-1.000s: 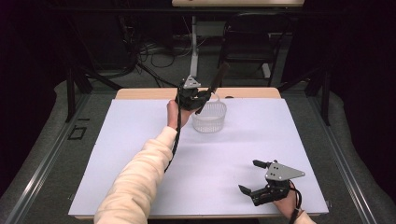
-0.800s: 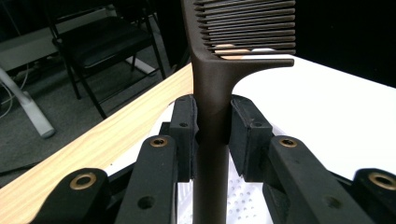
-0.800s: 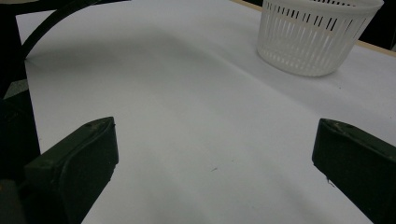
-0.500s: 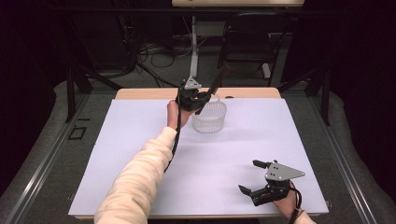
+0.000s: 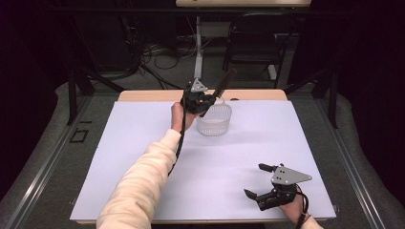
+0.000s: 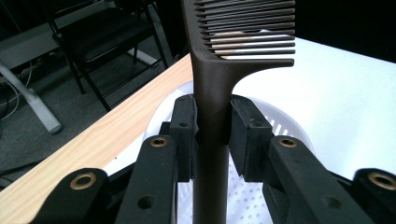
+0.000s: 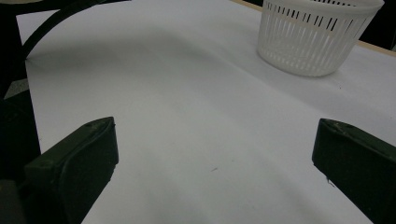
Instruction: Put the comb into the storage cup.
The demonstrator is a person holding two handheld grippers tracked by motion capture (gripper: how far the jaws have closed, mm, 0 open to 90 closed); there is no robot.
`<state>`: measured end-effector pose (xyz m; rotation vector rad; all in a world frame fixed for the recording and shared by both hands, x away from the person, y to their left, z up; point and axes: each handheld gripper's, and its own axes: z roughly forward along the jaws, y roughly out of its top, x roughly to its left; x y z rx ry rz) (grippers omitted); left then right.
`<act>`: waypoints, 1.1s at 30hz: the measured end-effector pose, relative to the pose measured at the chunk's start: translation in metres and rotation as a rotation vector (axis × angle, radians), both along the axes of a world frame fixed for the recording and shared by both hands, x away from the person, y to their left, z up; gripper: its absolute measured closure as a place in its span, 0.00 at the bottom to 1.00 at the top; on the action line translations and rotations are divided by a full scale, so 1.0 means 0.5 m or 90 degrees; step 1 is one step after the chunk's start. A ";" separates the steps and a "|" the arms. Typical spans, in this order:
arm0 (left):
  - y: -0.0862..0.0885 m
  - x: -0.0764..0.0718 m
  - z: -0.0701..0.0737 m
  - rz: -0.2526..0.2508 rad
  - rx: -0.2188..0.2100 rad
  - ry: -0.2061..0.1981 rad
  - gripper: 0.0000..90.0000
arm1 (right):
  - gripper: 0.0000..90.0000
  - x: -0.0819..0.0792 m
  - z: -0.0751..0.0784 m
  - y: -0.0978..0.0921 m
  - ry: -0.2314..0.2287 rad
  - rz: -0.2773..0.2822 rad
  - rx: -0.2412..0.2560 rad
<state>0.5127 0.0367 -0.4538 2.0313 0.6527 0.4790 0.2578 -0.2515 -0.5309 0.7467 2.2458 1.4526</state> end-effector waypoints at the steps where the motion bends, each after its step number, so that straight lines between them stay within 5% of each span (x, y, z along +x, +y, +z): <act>1: -0.001 0.000 0.000 0.001 0.000 0.001 0.80 | 0.00 0.000 0.000 0.000 0.000 0.000 0.000; 33: -0.014 0.003 -0.022 -0.013 0.054 0.001 0.80 | 0.00 0.000 0.000 0.000 -0.001 0.001 0.000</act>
